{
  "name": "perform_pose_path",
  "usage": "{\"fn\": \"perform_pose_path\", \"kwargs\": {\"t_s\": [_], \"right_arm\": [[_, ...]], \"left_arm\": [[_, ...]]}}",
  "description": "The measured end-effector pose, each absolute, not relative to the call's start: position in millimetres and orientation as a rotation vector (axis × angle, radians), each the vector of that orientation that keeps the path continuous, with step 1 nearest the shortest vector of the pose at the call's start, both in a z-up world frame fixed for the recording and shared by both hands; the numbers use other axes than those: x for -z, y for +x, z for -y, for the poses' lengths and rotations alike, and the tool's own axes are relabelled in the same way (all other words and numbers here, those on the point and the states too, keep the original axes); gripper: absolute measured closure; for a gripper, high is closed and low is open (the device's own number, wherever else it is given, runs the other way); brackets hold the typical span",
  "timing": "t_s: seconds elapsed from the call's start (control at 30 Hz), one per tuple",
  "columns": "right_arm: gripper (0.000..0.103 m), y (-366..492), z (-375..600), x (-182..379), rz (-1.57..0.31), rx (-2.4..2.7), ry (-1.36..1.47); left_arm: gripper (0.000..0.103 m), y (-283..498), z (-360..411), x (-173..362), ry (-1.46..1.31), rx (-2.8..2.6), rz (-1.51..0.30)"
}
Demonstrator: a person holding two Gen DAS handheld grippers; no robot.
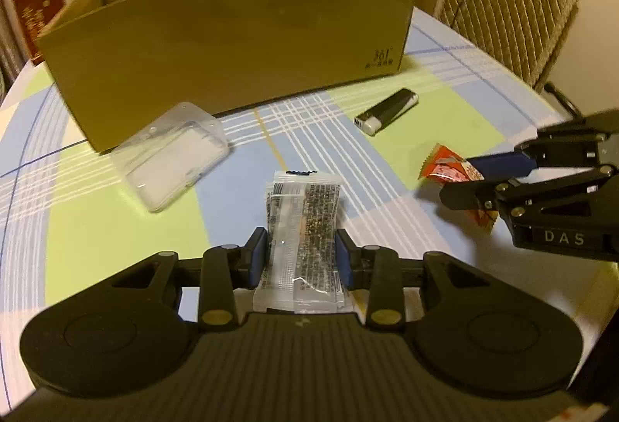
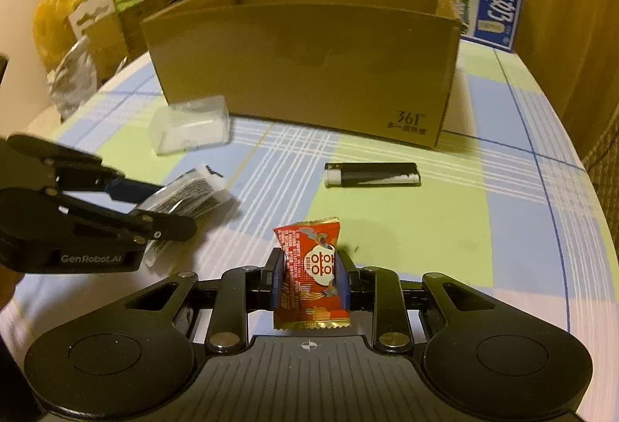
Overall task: Organize objects
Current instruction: 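Carry the snack packet and red candy over the cardboard box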
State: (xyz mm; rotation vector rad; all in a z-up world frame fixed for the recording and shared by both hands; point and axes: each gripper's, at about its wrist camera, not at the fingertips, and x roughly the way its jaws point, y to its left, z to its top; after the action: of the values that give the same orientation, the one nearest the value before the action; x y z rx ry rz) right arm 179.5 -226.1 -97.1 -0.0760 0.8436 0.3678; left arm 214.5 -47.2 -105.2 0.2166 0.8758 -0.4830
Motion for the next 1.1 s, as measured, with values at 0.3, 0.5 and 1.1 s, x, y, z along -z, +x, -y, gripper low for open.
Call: {"fn": "perform_pose_path", "kwargs": {"t_s": [0.3,0.5,1.1], "right_arm": [[0.078,148,229,70,-0.820,-0.332,0.012],[0.078,127,229,54,-0.812,-0.314,0.032],[0.078,103,222,35,-0.800,-0.322,0.057]], "left_arm": [[0.072,178,31,71,0.150,0.409,-0.850],[0.072,149,23,56,0.110,0.377,-0.855],[0.072,124,13,32,0.105,0.349,-0.821]]}}
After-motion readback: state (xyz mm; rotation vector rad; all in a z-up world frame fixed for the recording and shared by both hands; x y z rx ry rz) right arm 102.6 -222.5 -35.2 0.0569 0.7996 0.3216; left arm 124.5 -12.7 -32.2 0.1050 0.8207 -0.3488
